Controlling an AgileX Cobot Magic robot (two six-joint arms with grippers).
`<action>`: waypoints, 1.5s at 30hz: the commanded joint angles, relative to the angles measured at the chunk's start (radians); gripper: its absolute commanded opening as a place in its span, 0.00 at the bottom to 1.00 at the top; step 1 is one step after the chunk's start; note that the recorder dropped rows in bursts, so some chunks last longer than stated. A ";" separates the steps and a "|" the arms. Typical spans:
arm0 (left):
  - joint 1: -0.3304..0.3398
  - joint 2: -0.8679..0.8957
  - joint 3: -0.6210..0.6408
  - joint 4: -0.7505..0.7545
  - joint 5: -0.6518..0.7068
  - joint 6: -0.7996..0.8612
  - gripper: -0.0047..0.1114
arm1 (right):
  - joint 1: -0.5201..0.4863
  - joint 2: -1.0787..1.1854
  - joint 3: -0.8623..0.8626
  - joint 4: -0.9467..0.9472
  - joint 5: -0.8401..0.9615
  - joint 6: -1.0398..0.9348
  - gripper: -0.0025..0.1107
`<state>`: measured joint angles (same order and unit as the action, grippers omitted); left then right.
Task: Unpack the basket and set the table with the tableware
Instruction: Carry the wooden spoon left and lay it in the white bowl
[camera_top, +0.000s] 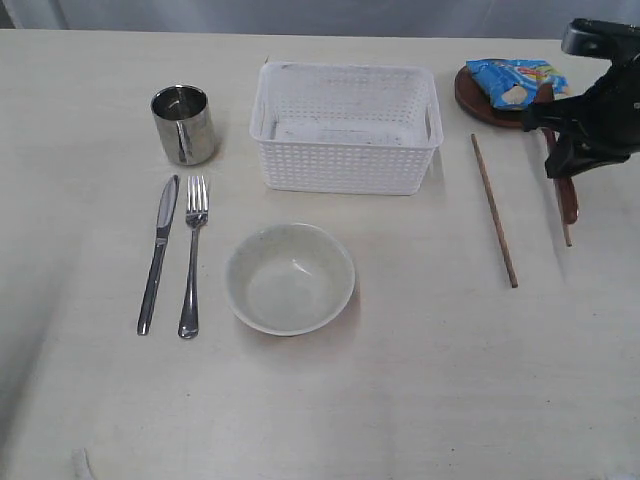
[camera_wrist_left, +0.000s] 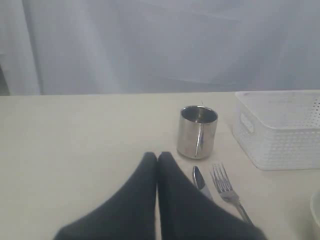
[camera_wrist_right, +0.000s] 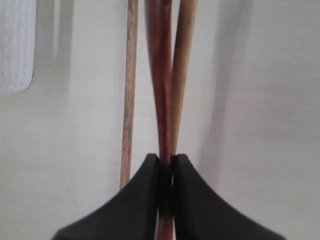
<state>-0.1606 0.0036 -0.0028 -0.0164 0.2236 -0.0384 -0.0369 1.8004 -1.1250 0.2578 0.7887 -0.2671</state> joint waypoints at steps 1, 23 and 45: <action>-0.001 -0.004 0.003 -0.003 -0.011 0.000 0.04 | 0.025 0.010 0.041 0.028 -0.001 -0.021 0.02; -0.001 -0.004 0.003 -0.003 -0.011 0.000 0.04 | 0.111 0.137 0.058 -0.148 -0.076 0.116 0.02; -0.001 -0.004 0.003 -0.003 -0.011 0.000 0.04 | 0.111 0.137 0.058 -0.152 -0.058 0.114 0.32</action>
<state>-0.1606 0.0036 -0.0028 -0.0164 0.2236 -0.0384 0.0757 1.9365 -1.0657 0.1155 0.7235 -0.1527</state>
